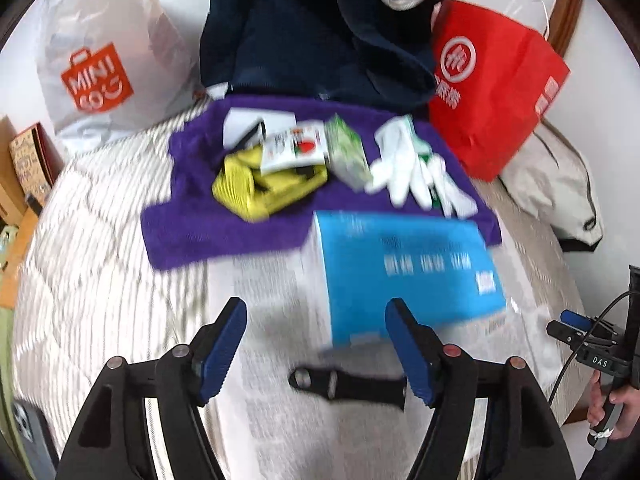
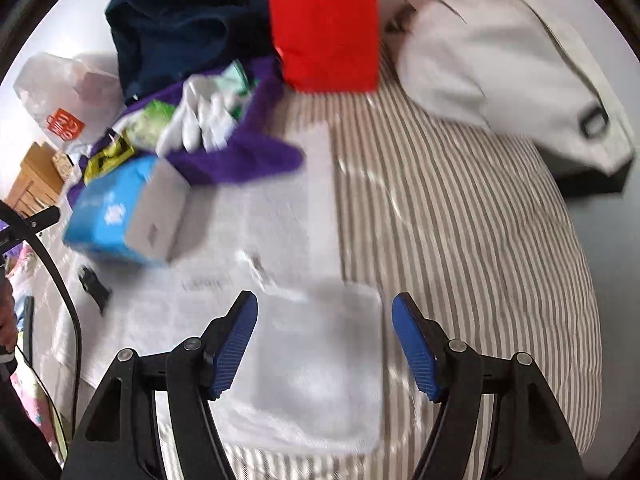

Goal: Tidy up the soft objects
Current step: 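Grasp the white mesh bag with the right tool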

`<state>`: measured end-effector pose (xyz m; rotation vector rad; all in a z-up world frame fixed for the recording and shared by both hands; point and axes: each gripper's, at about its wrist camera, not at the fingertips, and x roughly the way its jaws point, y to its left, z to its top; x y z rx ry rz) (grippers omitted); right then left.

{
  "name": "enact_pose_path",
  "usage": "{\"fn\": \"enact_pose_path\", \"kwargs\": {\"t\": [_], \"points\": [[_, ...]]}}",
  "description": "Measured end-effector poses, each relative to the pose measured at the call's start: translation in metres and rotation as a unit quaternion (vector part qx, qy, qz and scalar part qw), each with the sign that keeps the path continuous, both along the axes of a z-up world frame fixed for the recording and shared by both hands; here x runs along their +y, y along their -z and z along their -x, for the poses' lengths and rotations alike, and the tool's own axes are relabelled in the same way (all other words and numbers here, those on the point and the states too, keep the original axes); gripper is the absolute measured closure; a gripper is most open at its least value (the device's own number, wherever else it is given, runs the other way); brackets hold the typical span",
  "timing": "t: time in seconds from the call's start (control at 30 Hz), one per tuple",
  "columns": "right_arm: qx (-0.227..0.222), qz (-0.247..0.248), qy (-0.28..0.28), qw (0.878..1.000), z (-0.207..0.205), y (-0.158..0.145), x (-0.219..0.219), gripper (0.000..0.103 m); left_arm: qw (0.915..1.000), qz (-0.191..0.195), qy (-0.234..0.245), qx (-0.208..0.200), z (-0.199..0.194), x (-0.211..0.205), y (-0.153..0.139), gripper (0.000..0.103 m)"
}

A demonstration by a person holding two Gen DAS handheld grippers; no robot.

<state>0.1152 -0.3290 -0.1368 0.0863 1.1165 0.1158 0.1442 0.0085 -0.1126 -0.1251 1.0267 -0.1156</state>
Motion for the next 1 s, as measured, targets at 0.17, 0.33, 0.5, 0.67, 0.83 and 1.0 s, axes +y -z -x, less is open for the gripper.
{"fn": "enact_pose_path", "kwargs": {"t": [0.17, 0.33, 0.5, 0.67, 0.83, 1.0], "points": [[0.012, 0.000, 0.004, 1.000, 0.023, 0.013, -0.006, 0.034, 0.9997, -0.007, -0.002, 0.022, 0.022, -0.010, 0.022, 0.032], [0.019, -0.024, 0.003, 1.000, 0.032, 0.022, -0.006, 0.033, 0.9993, -0.007, -0.002, 0.038, 0.039, -0.022, 0.036, 0.032], [0.012, -0.046, -0.006, 0.999, 0.034, 0.022, 0.003, 0.026, 0.9988, -0.019, -0.001, 0.046, 0.047, -0.032, 0.044, 0.031], [0.007, -0.028, -0.025, 0.999, 0.025, 0.026, 0.022, 0.017, 0.9985, -0.027, -0.005, 0.047, 0.049, -0.036, 0.048, 0.029], [-0.013, 0.012, -0.043, 0.999, 0.018, 0.029, 0.038, 0.014, 0.9980, -0.040, -0.009, 0.049, 0.045, -0.041, 0.049, 0.026], [-0.039, 0.030, -0.059, 0.997, 0.022, 0.030, 0.039, 0.029, 0.9967, -0.064, -0.022, 0.046, 0.037, -0.052, 0.052, 0.024]]}}
